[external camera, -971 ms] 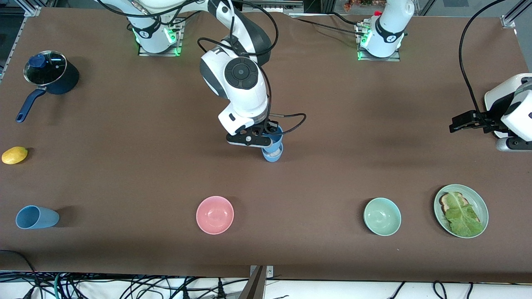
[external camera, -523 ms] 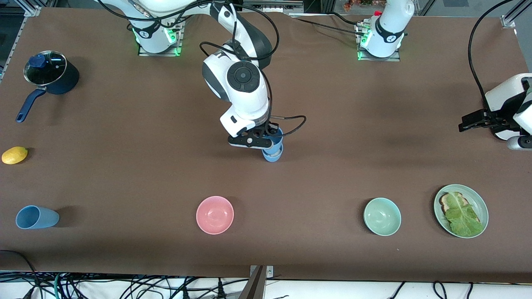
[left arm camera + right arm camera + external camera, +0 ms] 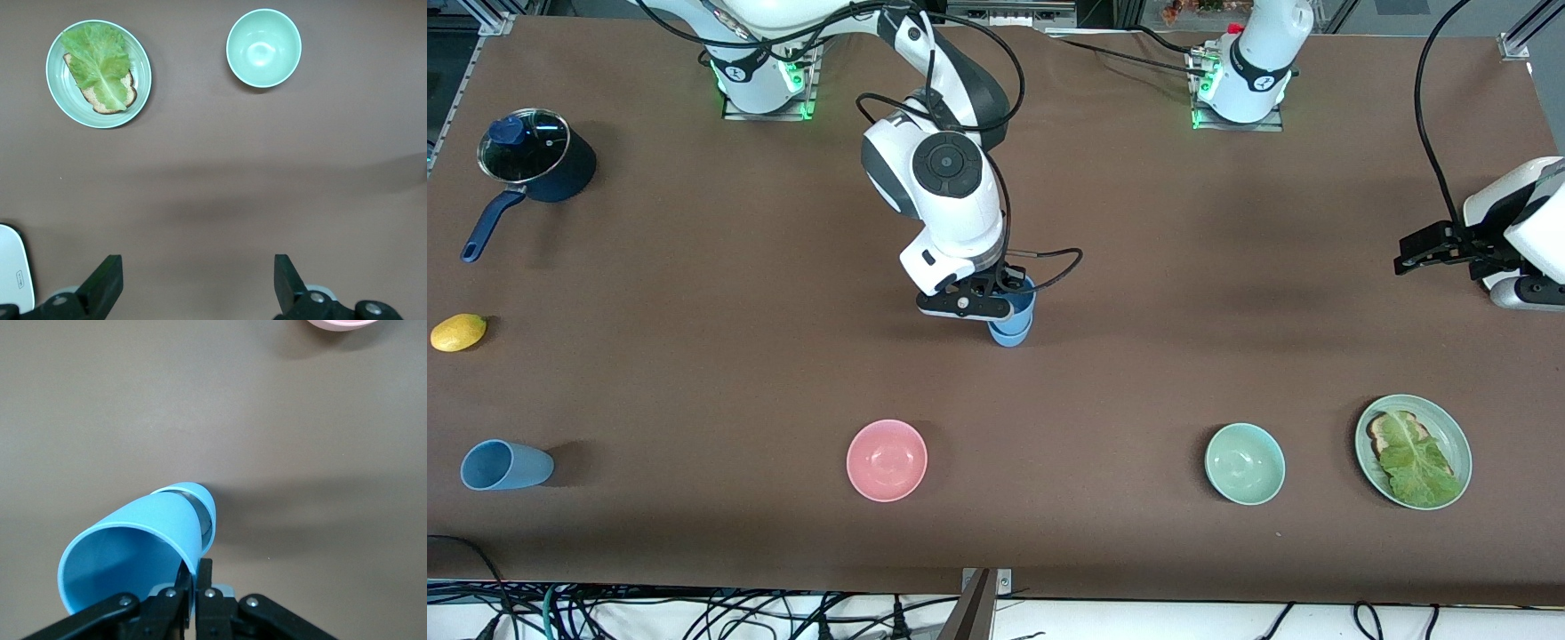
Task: Stack blue cups with both arms
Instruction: 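Open the right gripper and release the stacked cup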
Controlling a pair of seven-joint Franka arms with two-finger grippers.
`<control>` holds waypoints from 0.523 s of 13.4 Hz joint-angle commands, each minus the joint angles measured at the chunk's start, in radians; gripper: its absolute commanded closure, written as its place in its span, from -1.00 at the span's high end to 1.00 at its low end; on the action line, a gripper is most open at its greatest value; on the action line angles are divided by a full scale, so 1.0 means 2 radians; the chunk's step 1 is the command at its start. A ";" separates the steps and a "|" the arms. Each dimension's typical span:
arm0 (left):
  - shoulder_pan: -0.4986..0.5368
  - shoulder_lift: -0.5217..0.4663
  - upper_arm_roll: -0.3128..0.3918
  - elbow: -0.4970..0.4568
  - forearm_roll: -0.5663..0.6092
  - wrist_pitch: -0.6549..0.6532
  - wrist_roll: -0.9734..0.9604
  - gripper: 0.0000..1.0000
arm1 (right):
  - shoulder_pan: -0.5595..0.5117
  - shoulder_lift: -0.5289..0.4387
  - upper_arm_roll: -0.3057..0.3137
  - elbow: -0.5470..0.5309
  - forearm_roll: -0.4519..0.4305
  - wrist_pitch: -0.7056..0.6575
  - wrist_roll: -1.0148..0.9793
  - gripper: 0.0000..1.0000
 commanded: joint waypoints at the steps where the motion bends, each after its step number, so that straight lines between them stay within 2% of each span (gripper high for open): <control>1: -0.008 -0.040 0.010 -0.051 -0.007 0.019 -0.001 1.00 | -0.002 -0.003 0.000 -0.006 -0.008 0.008 0.002 -0.93; 3: -0.008 -0.049 0.009 -0.069 -0.007 0.029 -0.001 1.00 | -0.002 -0.003 0.000 -0.006 -0.008 0.008 0.001 -0.85; 5: -0.008 -0.054 0.009 -0.077 -0.007 0.030 -0.001 1.00 | -0.004 -0.005 0.000 -0.006 -0.007 0.008 -0.003 -0.24; 7: -0.010 -0.081 0.009 -0.119 -0.007 0.063 -0.001 1.00 | -0.008 -0.009 0.000 -0.006 -0.006 0.007 -0.004 0.51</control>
